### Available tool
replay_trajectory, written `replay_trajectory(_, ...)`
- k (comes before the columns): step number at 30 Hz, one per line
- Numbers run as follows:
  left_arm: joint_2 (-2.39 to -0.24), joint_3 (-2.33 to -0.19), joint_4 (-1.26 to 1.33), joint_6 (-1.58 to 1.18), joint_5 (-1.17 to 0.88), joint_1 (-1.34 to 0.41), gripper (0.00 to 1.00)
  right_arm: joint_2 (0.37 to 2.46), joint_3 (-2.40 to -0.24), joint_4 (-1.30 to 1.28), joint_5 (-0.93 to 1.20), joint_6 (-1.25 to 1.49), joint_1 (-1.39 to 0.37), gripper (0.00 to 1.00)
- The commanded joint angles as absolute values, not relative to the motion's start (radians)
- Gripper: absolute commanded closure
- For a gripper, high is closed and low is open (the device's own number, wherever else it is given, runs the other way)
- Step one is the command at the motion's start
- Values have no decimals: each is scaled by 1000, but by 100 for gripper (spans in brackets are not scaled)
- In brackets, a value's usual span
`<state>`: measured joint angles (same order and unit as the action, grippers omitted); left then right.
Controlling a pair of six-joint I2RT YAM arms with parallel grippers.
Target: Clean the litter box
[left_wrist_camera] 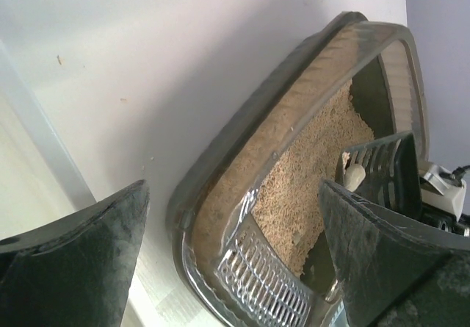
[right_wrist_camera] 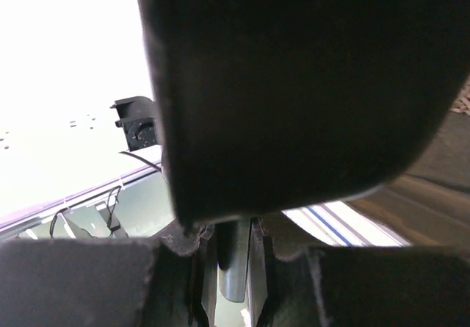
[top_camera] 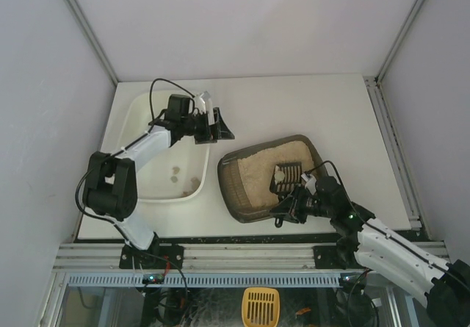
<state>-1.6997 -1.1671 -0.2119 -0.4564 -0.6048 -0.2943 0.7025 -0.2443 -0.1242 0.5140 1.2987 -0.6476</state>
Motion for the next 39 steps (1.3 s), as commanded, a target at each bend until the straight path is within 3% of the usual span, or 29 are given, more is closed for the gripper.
replay_trajectory(1,-1579,-1150,-258,-369,-587,-293,0,620,-228,-85,445,1261,-669,100)
replay_trajectory(12,-1356,-1222,-467,-158,-328,-293,0,671,-300,25,246,1006,-785,100)
replay_trajectory(17,-1299,-1233,-540,-93,-267,-287,0,634,-201,184,242,1071,-729,100)
replay_trajectory(21,-1290,-1220,-574,-71,-235,-283,0,714,-223,217,315,1050,-742,100)
replay_trajectory(25,-1279,-1196,-576,-72,-226,-280,0,598,-74,401,327,1208,-609,100)
replay_trajectory(29,-1272,-1203,-592,-64,-212,-281,0,619,-171,245,359,1133,-666,100)
replay_trajectory(33,-1273,-1224,-608,-52,-196,-280,0,491,-87,307,422,1241,-499,100)
replay_trajectory(36,-1272,-1245,-635,-61,-135,-278,0,523,-151,240,468,1209,-523,100)
replay_trajectory(39,-1279,-1262,-650,-43,-113,-276,0,504,-109,357,523,1290,-449,100)
